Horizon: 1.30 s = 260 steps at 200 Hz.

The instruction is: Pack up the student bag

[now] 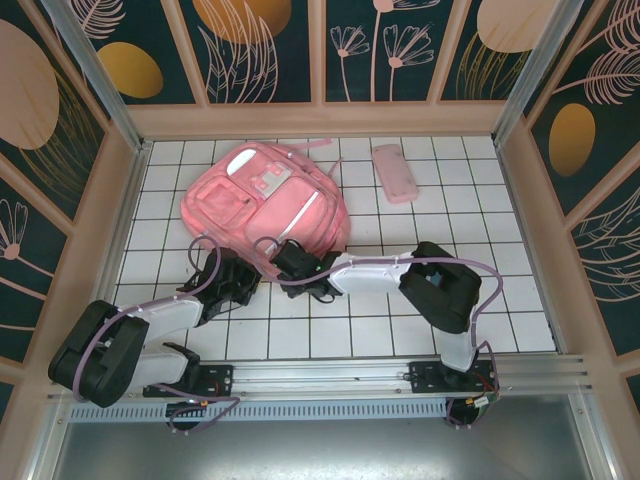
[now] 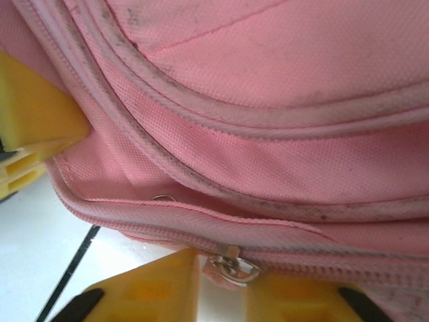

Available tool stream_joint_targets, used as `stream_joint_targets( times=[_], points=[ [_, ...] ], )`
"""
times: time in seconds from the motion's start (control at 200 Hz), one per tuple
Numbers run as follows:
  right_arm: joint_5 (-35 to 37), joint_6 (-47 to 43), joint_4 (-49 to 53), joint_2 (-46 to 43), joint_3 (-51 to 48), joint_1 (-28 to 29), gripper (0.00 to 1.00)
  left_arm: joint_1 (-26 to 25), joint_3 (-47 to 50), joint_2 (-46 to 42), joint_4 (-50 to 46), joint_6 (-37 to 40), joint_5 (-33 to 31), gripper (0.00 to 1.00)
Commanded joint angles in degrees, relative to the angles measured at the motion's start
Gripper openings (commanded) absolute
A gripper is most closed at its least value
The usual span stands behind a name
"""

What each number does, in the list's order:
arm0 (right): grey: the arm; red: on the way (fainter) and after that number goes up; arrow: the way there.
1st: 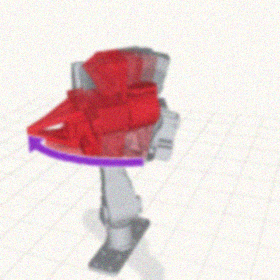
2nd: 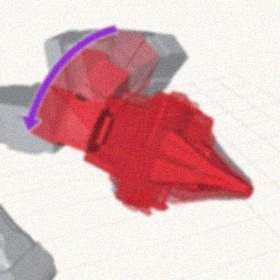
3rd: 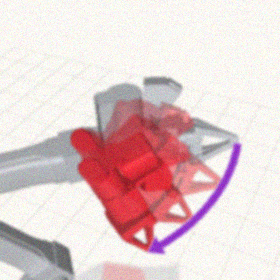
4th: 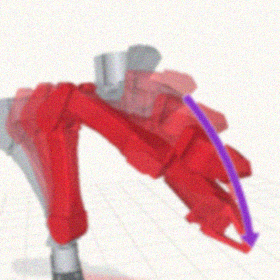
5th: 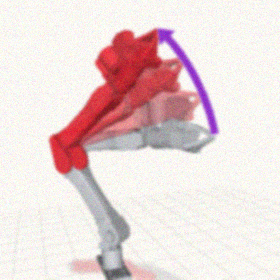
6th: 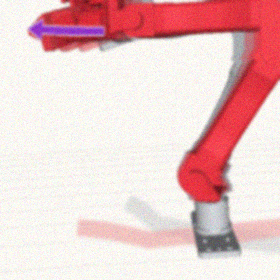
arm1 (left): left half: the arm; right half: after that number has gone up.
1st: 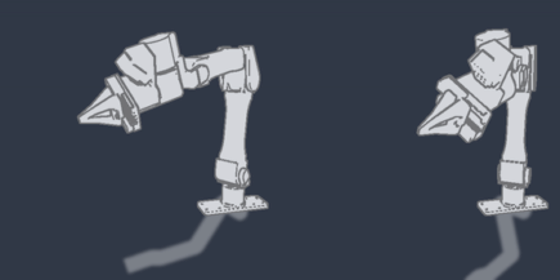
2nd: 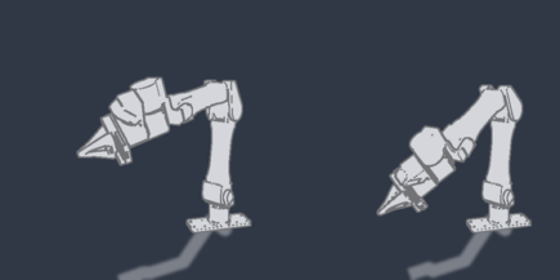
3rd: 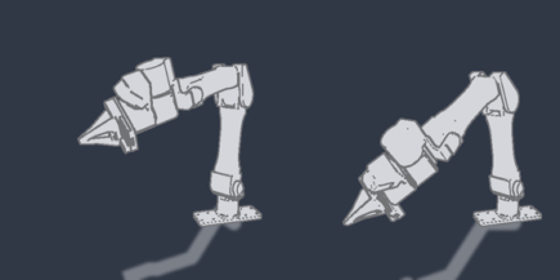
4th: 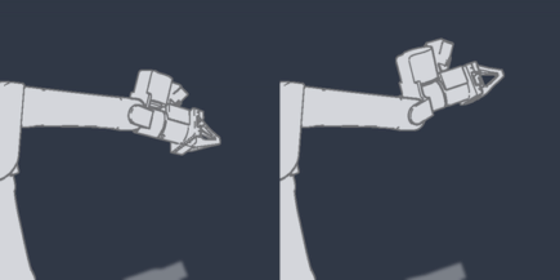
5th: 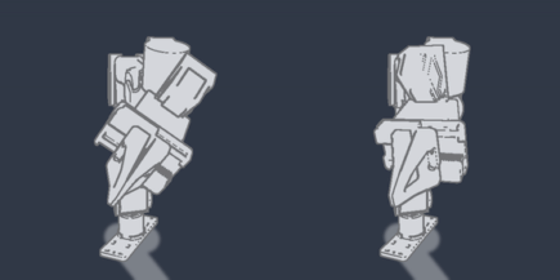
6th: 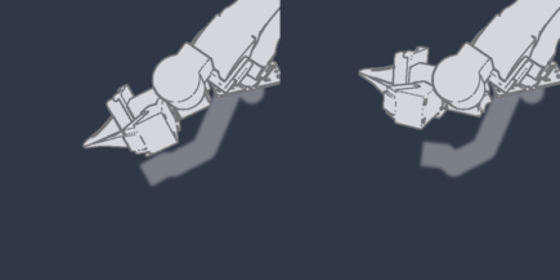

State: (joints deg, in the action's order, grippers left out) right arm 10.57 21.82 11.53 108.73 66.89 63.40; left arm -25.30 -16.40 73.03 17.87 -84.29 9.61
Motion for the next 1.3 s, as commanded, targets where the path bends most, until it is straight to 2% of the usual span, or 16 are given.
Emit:
stream_joint_targets(
  times=[0.0, 0.05, 0.15, 0.335, 0.611, 0.836, 1.031, 1.096, 1.176, 1.216, 1.296],
  points=[
    [3.38, -0.31, 0.73, 0.47, 0.56, 0.65, 0.1, -0.45, -1.17, -0.26, 0.86, 0.88, -0.88, 0.0],
    [5.54, 0.26, 1.86, -0.72, 0.11, 0.77, 0.04, -0.42, -1.18, -0.73, 0.21, 1.05, -1.44, 0.0],
    [10.98, 2.09, 4.61, -4.21, -1.8, 0.95, 0.0, -0.41, -1.17, -1.89, -1.68, 1.48, -2.69, 0.0],
    [18.68, 4.82, 10.37, -10.15, -5.72, -0.18, 0.0, -0.41, -1.16, -4.02, -5.28, 2.72, -4.98, 0.0],
    [20.9, 2.16, 12.4, -14.48, -7.66, -9.66, 0.0, -0.38, -0.78, -5.26, -7.41, 3.42, -6.21, 0.0],
    [20.05, -2.41, 15.11, -15.26, -3.49, -14.85, 0.0, -0.45, -0.58, -5.96, -8.03, 3.96, -6.31, 0.0],
    [12.85, -3.17, 20.91, -17.14, -0.79, -14.6, 0.0, -0.39, -1.77, -5.98, -9.02, 5.98, -7.09, 0.0],
    [5.31, -4.33, 21.19, -19.93, -1.07, -13.92, 0.0, -0.45, -2.57, -5.72, -8.93, 7.13, -7.06, 0.0],
    [-8.39, -6.03, 17.02, -24.7, -3.14, -13.17, 0.0, -0.45, -3.3, -5.15, -8.68, 8.44, -6.73, 0.0],
    [-12.62, -5.78, 15.12, -26.54, -3.94, -12.84, 0.0, -0.45, -3.58, -4.8, -8.35, 9.05, -6.45, 0.0],
    [-11.7, -4.57, 14.45, -27.78, -3.82, -12.18, 0.0, -0.45, -4.09, -4.18, -8.29, 9.66, -6.3, 0.0]
  ],
)
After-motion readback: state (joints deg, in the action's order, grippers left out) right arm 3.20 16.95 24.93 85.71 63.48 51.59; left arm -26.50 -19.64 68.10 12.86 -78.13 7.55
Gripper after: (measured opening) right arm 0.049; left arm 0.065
